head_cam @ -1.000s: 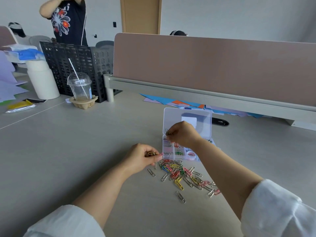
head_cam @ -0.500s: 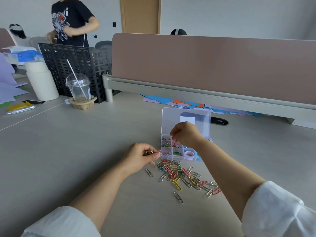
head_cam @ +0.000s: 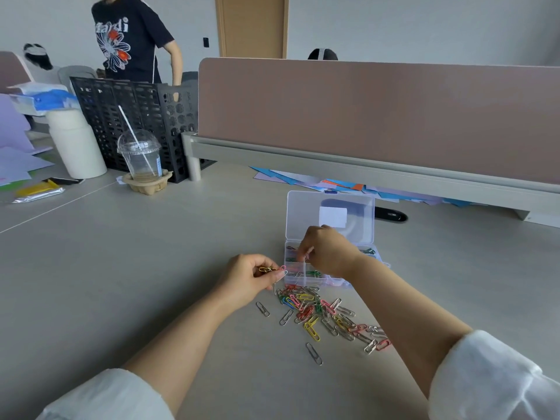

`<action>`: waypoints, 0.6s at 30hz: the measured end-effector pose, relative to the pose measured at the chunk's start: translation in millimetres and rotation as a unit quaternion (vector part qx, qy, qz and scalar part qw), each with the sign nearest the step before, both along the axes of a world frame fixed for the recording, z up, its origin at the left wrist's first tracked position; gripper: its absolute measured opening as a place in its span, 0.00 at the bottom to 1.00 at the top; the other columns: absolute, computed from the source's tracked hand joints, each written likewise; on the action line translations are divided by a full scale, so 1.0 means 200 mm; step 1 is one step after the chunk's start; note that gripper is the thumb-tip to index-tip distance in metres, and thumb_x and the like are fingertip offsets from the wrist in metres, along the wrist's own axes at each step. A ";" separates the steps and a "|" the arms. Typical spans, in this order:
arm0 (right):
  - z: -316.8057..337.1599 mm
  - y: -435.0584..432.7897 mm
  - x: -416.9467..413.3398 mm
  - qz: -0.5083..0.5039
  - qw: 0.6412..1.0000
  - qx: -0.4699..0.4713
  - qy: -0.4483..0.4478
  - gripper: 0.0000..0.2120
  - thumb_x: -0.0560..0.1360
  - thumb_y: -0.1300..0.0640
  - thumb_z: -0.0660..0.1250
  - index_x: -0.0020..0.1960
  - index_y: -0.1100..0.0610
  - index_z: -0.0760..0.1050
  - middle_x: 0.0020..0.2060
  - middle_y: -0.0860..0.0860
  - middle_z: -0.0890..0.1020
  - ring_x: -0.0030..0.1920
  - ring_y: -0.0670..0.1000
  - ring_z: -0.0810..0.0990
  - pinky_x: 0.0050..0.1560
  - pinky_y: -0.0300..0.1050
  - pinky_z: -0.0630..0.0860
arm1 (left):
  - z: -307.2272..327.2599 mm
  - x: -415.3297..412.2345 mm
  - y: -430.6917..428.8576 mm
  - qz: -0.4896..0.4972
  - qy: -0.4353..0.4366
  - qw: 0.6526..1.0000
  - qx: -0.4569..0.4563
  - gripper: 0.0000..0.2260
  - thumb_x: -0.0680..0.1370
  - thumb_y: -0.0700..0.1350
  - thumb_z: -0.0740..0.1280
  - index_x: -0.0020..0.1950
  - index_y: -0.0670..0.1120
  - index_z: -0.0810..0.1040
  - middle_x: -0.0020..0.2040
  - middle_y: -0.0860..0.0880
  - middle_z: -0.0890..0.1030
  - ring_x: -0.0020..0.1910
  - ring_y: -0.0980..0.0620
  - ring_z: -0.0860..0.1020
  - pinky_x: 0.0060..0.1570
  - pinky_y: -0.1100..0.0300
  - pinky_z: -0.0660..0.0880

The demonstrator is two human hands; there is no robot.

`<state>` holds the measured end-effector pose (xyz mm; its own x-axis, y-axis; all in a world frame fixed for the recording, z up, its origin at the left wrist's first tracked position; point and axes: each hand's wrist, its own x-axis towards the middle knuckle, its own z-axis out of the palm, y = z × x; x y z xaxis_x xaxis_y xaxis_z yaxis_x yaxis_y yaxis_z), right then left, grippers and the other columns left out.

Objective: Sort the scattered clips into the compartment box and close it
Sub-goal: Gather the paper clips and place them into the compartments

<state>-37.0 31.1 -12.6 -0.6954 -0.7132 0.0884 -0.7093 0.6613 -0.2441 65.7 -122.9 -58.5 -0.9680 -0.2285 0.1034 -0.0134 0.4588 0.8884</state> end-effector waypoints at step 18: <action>-0.12 0.18 -0.06 -0.198 0.941 -0.276 0.003 0.13 0.73 0.70 0.57 0.49 0.63 0.79 0.49 0.60 0.82 0.49 0.60 0.79 0.48 0.48 0.76 | 0.22 -0.36 0.19 0.016 -0.029 0.998 -0.044 0.07 0.73 0.49 0.69 0.41 0.45 0.79 0.32 0.50 0.79 0.34 0.53 0.77 0.43 0.58 0.75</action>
